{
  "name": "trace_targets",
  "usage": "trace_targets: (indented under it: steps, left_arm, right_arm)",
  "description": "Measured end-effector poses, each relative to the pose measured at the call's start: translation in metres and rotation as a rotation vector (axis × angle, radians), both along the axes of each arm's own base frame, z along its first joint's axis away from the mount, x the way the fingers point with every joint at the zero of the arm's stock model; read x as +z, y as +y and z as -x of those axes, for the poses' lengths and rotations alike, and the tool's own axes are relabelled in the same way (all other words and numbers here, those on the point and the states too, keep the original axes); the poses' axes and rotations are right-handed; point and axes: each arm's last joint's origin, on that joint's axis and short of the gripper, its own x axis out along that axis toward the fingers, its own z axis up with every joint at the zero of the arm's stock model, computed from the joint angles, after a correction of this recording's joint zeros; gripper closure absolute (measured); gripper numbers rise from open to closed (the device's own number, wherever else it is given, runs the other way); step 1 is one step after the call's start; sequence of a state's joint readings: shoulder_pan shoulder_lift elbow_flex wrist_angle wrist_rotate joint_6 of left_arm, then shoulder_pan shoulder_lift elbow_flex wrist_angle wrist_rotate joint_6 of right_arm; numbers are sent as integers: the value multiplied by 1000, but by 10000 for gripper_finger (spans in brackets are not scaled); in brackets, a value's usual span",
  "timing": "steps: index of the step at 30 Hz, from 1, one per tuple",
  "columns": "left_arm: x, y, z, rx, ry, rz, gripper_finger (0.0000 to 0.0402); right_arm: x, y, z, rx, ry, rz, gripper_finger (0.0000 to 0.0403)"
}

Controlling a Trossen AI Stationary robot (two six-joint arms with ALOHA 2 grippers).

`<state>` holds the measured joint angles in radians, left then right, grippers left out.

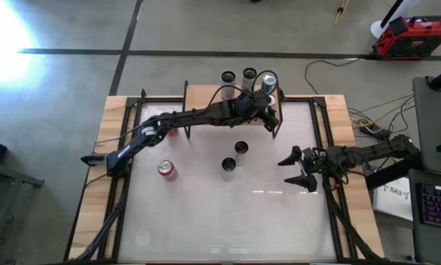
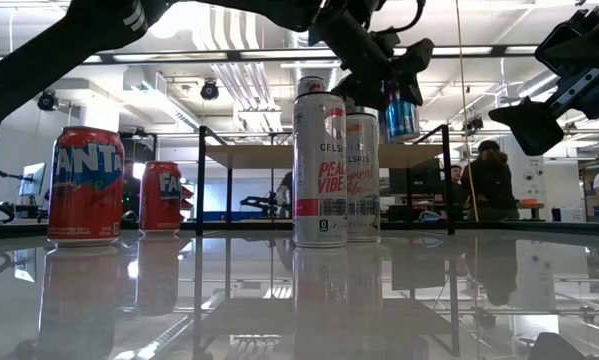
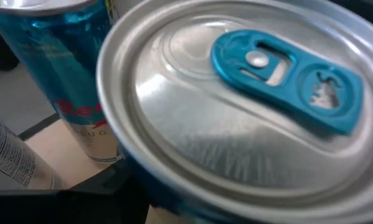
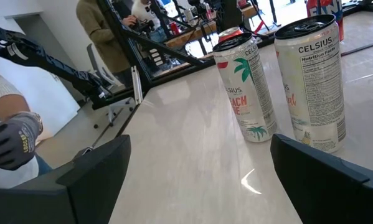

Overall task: Place canned beverage on shelf
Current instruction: Put the blue soda can on the shelf aligned with the other blue soda can

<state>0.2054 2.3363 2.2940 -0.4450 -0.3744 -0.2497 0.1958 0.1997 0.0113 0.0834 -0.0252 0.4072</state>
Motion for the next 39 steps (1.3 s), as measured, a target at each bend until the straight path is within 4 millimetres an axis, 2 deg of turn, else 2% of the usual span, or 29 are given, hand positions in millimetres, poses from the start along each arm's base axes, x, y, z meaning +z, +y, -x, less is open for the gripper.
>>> trace_targets:
  steps: [14,26,39]
  left_arm:
    - [-5,0,0,-1,15,3,163]
    - [-6,0,-1,0,-3,2,113]
    - [-11,0,2,23,33,46,97]
  right_arm:
    - [0,0,0,0,0,0,33]
    - [0,0,0,0,0,0,33]
    - [0,0,0,0,0,0,33]
